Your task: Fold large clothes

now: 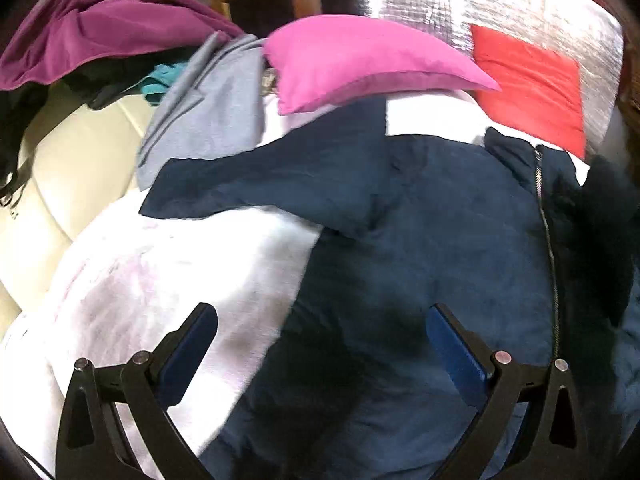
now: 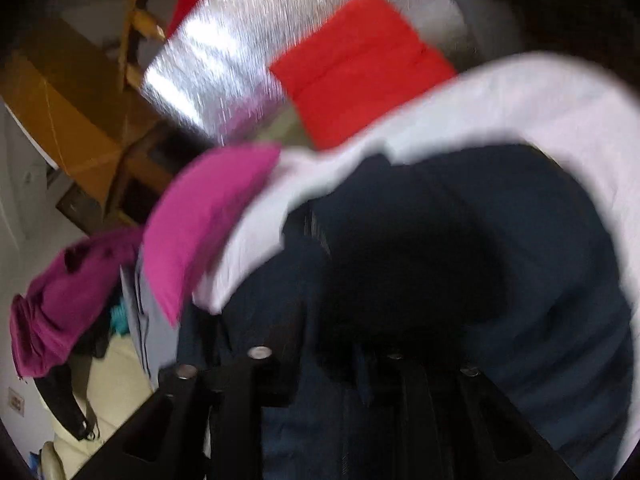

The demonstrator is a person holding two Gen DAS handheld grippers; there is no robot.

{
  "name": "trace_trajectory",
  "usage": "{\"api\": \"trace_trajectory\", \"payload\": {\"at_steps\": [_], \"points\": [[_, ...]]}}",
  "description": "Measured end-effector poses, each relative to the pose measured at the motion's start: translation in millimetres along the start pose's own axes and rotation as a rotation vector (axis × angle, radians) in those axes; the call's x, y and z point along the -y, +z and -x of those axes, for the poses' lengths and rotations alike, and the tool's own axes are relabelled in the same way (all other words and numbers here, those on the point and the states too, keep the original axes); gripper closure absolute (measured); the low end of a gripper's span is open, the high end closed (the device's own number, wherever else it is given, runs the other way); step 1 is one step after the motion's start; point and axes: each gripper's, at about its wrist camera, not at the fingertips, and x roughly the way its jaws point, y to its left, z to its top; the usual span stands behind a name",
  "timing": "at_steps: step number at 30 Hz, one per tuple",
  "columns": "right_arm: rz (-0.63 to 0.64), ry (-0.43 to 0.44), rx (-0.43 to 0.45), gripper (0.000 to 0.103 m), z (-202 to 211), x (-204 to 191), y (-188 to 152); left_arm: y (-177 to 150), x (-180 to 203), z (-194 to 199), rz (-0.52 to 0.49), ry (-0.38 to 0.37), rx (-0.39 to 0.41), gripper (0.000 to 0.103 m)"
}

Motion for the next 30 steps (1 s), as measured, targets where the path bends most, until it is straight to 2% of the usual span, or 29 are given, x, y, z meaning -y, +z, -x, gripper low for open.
{"api": "trace_trajectory", "payload": {"at_steps": [1,3,5,8,10,12,14,16,17,20,22,24,28,29,30], "points": [[-0.006,0.014,-0.05,0.048,-13.8,-2.8,-13.0,2.6,2.1,-2.8,0.004,-0.003,-0.006,0.0],[-0.014,0.009,-0.145,0.032,-27.6,-3.8,-35.1,3.5,1.1,-5.6,0.013,-0.011,-0.019,0.0],[-0.022,0.006,-0.2,0.032,-28.2,-0.8,-53.4,2.0,8.6,-10.8,0.022,-0.024,-0.018,0.0],[-0.009,0.022,-0.197,0.031,-1.9,11.0,-60.1,-0.2,14.7,-3.4,0.022,-0.056,0.0,0.0],[-0.011,0.054,-0.166,0.028,29.6,25.1,-58.8,-1.6,18.7,3.3,0.012,-0.098,0.013,0.0],[-0.042,0.056,-0.07,0.021,67.9,49.0,-48.6,-1.1,26.9,8.9,-0.008,-0.136,0.037,0.0],[-0.102,0.005,0.072,0.02,105.6,88.1,-38.7,-0.4,36.6,14.2,-0.031,-0.175,0.054,0.0],[-0.176,-0.057,0.168,0.02,119.2,110.2,-26.0,0.1,46.5,21.1,-0.055,-0.235,0.052,0.0],[-0.226,-0.078,0.187,0.02,122.3,125.4,-19.9,0.6,51.8,24.9,-0.06,-0.268,0.053,0.0],[-0.338,-0.095,0.197,0.02,114.7,161.4,-6.3,2.2,66.4,36.9,-0.059,-0.332,0.081,0.0],[-0.407,-0.063,0.166,0.02,100.7,181.3,2.8,6.7,86.0,41.1,-0.076,-0.348,0.093,0.0],[-0.442,-0.045,0.13,0.02,86.4,194.6,7.2,12.0,111.0,42.4,-0.128,-0.348,0.099,0.0],[-0.441,-0.044,0.09,0.021,69.7,216.5,7.1,18.5,180.9,27.3,-0.314,-0.327,0.085,0.0],[-0.446,-0.033,0.075,0.022,73.2,226.6,10.0,19.4,192.0,22.4,-0.335,-0.325,0.083,0.0],[-0.453,-0.016,0.067,0.029,70.8,230.9,9.9,19.6,202.1,17.1,-0.35,-0.322,0.079,0.0]]}}
